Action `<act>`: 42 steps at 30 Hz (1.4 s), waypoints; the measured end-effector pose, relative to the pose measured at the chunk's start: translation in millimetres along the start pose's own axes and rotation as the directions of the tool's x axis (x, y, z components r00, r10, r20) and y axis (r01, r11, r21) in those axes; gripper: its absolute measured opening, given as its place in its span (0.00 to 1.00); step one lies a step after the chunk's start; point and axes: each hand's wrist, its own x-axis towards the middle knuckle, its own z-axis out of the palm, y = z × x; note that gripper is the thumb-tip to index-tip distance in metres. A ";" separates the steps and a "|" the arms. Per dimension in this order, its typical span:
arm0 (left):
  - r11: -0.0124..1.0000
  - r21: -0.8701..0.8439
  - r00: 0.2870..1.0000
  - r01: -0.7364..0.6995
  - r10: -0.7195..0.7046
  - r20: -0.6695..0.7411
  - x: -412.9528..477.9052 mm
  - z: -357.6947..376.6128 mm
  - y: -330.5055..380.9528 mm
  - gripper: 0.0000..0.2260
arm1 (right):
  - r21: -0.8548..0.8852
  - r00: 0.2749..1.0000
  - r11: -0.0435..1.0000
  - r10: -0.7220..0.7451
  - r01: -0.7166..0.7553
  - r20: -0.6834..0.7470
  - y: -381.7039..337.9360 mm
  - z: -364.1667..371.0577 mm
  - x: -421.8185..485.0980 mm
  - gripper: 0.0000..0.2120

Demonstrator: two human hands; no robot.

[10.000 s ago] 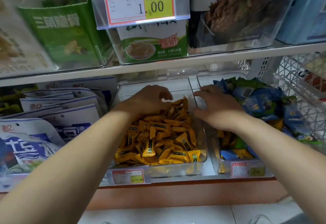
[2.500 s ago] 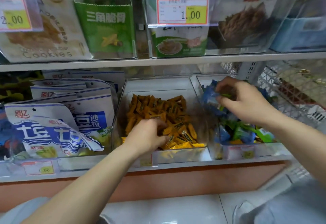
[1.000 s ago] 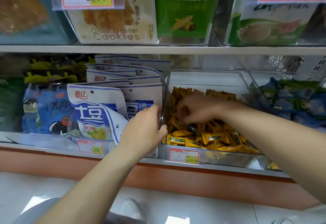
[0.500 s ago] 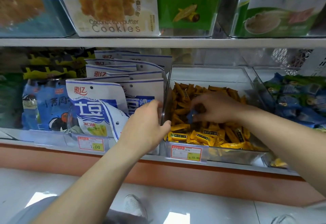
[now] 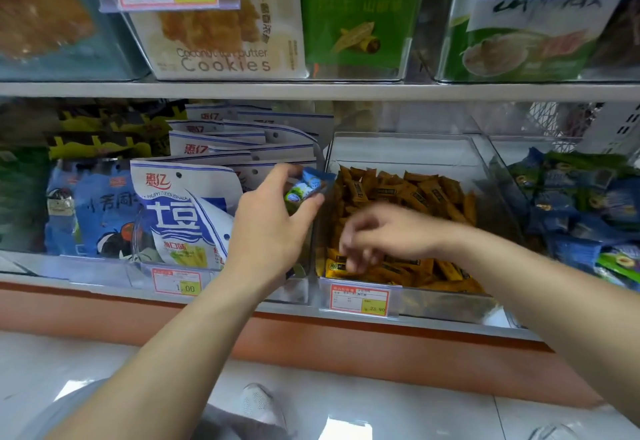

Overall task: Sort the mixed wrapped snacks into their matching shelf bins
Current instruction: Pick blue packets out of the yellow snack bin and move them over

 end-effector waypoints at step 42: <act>0.999 -0.034 0.993 0.032 -0.028 0.112 -0.3 -2.9 3.1 0.17 | -0.236 0.929 0.971 -0.054 -0.036 -0.365 18.3 -33.2 2.6 0.14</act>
